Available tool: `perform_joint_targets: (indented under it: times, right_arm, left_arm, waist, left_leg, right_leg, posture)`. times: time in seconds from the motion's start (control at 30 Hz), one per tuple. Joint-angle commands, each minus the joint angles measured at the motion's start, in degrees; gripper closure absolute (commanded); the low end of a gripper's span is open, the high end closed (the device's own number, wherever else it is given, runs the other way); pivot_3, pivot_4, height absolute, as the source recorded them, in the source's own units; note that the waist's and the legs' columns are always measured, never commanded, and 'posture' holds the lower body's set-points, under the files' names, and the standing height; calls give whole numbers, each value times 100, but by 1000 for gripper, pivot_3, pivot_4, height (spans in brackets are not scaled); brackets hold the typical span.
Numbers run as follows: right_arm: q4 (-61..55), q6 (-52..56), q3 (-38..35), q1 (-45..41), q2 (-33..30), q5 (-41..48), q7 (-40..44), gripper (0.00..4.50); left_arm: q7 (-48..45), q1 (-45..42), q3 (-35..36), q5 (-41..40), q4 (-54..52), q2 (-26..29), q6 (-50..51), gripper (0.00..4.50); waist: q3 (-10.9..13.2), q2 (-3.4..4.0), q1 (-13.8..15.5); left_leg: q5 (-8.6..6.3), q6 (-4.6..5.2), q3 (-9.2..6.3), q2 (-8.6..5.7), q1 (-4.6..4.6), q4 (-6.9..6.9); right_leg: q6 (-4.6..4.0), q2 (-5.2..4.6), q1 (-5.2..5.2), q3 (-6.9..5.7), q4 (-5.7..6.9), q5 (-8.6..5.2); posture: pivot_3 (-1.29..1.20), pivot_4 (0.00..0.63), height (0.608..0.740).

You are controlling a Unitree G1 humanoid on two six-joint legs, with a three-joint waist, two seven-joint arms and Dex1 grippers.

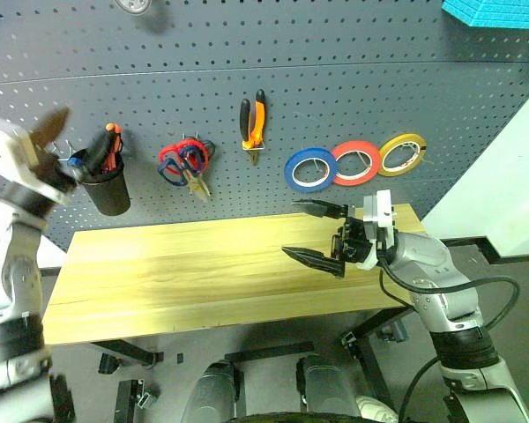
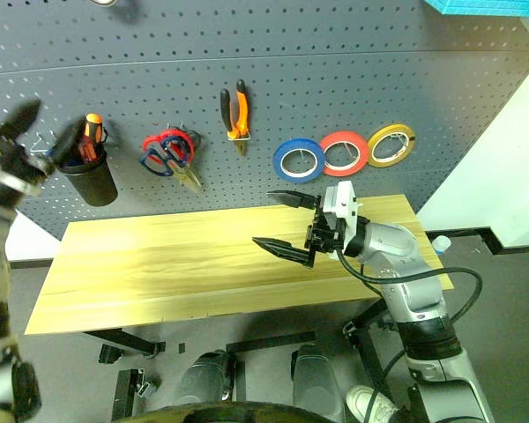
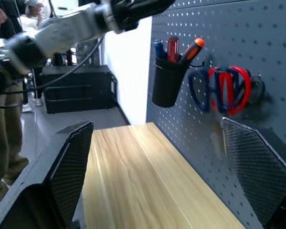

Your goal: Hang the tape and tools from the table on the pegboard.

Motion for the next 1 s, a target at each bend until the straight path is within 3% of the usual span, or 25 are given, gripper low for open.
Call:
perform_joint_targets:
  times: [0.03,0.13,0.33,0.5,0.67,1.0]
  right_arm:
    - [305,-421,-172,239,-193,-324,60,0]
    - [718,-806,-209,478,-354,-643,90,0]
    - [2122,-1848,-470,939,-583,-1240,-37,0]
    - [3250,-2590,-735,1213,-701,-1552,-260,0]
    - [3775,-2970,-805,1243,-695,-1693,-390,0]
    - [4493,-3345,-742,955,-596,-1834,-483,0]
  left_arm:
    - [-252,904,-212,483,-525,19,-240,508]
    - [-337,1564,-506,1000,-437,-131,-671,508]
    - [-237,2295,-1041,2005,1005,-740,-2163,508]
    - [-166,2497,-1047,1976,2189,-1292,-3099,508]
    - [72,2435,-1096,2259,3179,-1449,-3848,508]
    - [288,2282,-1347,2404,3710,-1544,-4310,508]
  waist:
    - [-2,4,22]
    - [-7,9,40]
    - [-42,36,50]
    - [-53,51,48]
    - [-94,76,22]
    - [-165,106,23]
  left_leg:
    - [-1,0,5,0,6,-2]
    - [-1,0,9,2,10,1]
    - [-9,5,25,2,7,8]
    - [-8,8,26,2,6,3]
    - [-12,5,27,3,7,18]
    - [-21,6,31,3,2,21]
  right_leg:
    - [-4,0,5,4,-7,-2]
    - [-3,0,10,6,-12,-4]
    - [4,-9,22,7,-36,-9]
    - [4,-9,15,7,-33,-9]
    - [8,-9,20,6,-31,-11]
    - [11,-15,22,2,-41,-13]
  posture:
    - [-27,56,740]
    - [-24,58,740]
    - [-29,57,740]
    - [-36,58,740]
    - [-44,54,740]
    - [-45,44,740]
